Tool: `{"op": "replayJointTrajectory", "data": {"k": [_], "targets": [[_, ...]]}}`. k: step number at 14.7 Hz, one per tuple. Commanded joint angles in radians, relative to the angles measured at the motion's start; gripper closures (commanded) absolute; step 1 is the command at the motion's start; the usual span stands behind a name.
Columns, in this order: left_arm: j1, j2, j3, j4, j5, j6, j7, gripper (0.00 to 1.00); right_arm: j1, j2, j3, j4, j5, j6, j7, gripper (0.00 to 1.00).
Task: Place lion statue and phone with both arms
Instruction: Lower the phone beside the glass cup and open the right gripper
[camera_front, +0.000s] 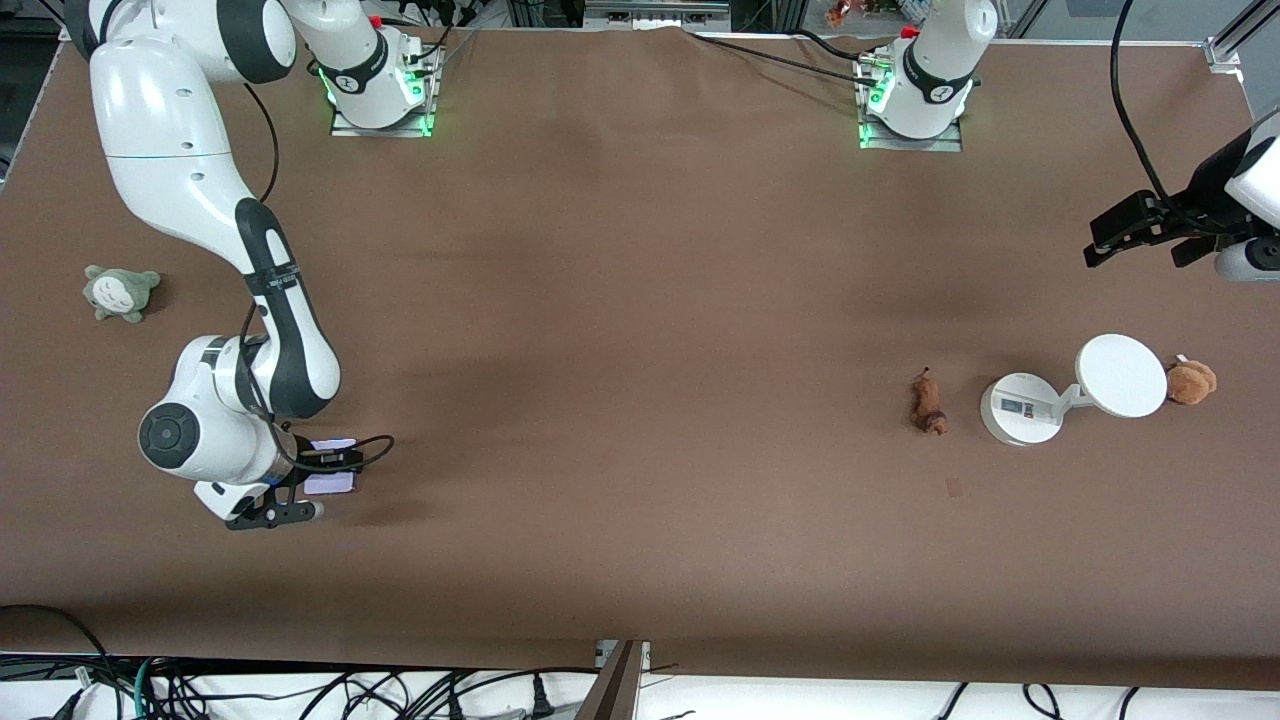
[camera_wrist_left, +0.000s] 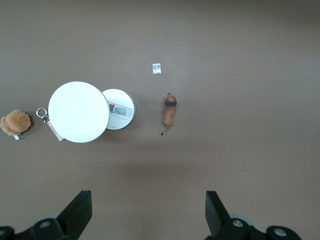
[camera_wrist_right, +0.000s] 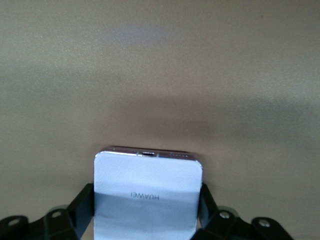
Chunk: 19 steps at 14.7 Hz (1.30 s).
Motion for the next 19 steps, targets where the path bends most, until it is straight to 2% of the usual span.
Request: {"op": "replayJointTrajectory", "data": {"k": [1, 3, 5, 15, 19], "targets": [[0.003, 0.053, -0.012, 0.063, 0.048, -0.006, 0.003, 0.00, -0.004, -0.021, 0.003, -0.013, 0.005, 0.006, -0.004, 0.00], [-0.001, 0.056, -0.013, 0.073, 0.050, -0.009, -0.007, 0.00, 0.004, -0.055, 0.003, -0.016, 0.003, -0.016, -0.001, 0.00], [-0.004, 0.056, -0.016, 0.073, 0.050, -0.012, -0.008, 0.00, 0.001, -0.107, 0.002, -0.013, 0.012, -0.097, 0.004, 0.00], [-0.004, 0.055, -0.016, 0.073, 0.050, -0.028, -0.008, 0.00, 0.005, -0.517, 0.003, -0.014, 0.000, -0.680, 0.074, 0.00], [-0.003, 0.056, -0.016, 0.071, 0.050, -0.028, -0.008, 0.00, 0.005, -0.672, 0.003, -0.025, -0.021, -0.841, 0.076, 0.00]]}}
